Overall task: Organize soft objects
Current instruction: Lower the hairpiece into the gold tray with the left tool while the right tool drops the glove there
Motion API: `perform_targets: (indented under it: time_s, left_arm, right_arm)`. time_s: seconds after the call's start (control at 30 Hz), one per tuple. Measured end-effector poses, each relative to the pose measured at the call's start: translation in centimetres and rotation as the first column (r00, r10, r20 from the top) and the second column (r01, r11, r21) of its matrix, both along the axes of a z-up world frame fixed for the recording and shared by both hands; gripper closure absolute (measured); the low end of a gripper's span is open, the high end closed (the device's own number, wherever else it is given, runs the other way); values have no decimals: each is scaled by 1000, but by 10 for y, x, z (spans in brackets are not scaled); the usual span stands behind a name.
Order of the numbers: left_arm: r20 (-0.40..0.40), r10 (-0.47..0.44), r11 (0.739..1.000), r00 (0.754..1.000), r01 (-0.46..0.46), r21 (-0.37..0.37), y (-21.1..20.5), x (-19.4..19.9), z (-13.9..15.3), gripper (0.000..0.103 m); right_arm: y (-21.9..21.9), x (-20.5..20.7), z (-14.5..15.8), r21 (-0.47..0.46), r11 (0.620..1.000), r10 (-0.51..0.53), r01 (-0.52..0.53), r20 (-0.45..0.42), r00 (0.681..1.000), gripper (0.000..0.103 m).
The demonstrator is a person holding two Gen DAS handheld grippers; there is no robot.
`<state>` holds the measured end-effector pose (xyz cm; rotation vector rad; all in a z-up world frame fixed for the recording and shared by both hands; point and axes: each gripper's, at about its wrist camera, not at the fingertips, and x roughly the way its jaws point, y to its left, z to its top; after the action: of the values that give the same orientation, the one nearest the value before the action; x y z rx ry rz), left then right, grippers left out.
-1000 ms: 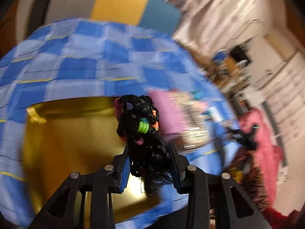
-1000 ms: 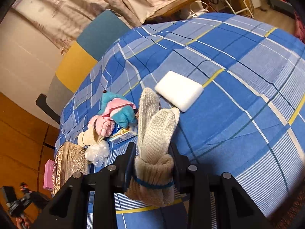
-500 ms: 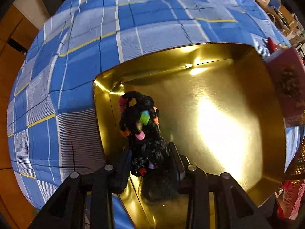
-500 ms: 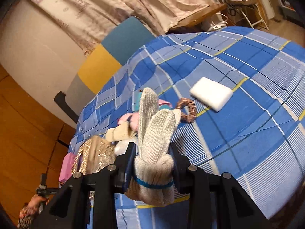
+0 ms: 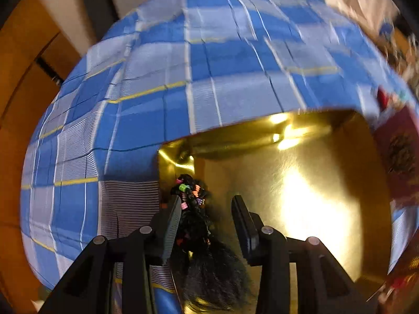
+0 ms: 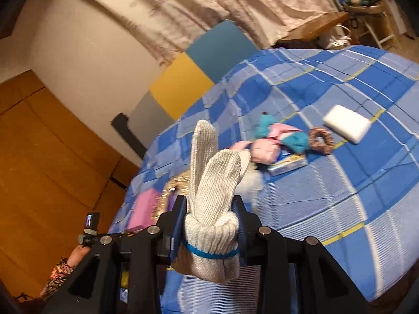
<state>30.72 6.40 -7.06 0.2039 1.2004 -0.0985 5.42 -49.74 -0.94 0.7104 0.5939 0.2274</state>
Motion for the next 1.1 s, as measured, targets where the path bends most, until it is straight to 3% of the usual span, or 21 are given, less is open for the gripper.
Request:
perform_targets:
  time_s: [0.1, 0.17, 0.3, 0.33, 0.43, 0.53, 0.73, 0.9, 1.1]
  left_arm:
    - [92, 27, 996, 995, -19, -92, 7, -17, 19, 63]
    - [134, 64, 974, 989, -33, -224, 16, -32, 31, 63]
    - [204, 140, 895, 969, -35, -444, 27, -64, 47, 63]
    - [218, 157, 863, 963, -27, -504, 30, -75, 50, 63]
    - [255, 186, 817, 949, -5, -577, 27, -96, 53, 61]
    - [279, 216, 788, 936, 1, -616, 25, -117, 52, 60]
    - [341, 291, 799, 894, -31, -601, 31, -154, 47, 59]
    - [355, 318, 828, 879, -75, -555, 41, -171, 42, 59]
    - [346, 402, 811, 848, -154, -565, 66, -183, 34, 59]
  right_arm:
    - [20, 1, 12, -5, 999, 45, -45, 27, 999, 68]
    - [34, 3, 20, -2, 997, 76, -76, 45, 996, 68]
    - [69, 12, 37, 4, 987, 160, -161, 73, 984, 68]
    - [78, 15, 41, 3, 983, 182, -183, 81, 980, 68]
    - [118, 27, 53, -18, 959, 282, -282, 88, 955, 68]
    - [171, 46, 59, -47, 918, 396, -393, 71, 916, 68]
    - [266, 87, 38, -73, 846, 527, -528, -32, 849, 68]
    - [323, 116, 5, -82, 824, 548, -560, -136, 825, 68]
    - [375, 158, -35, -103, 813, 536, -573, -249, 806, 68]
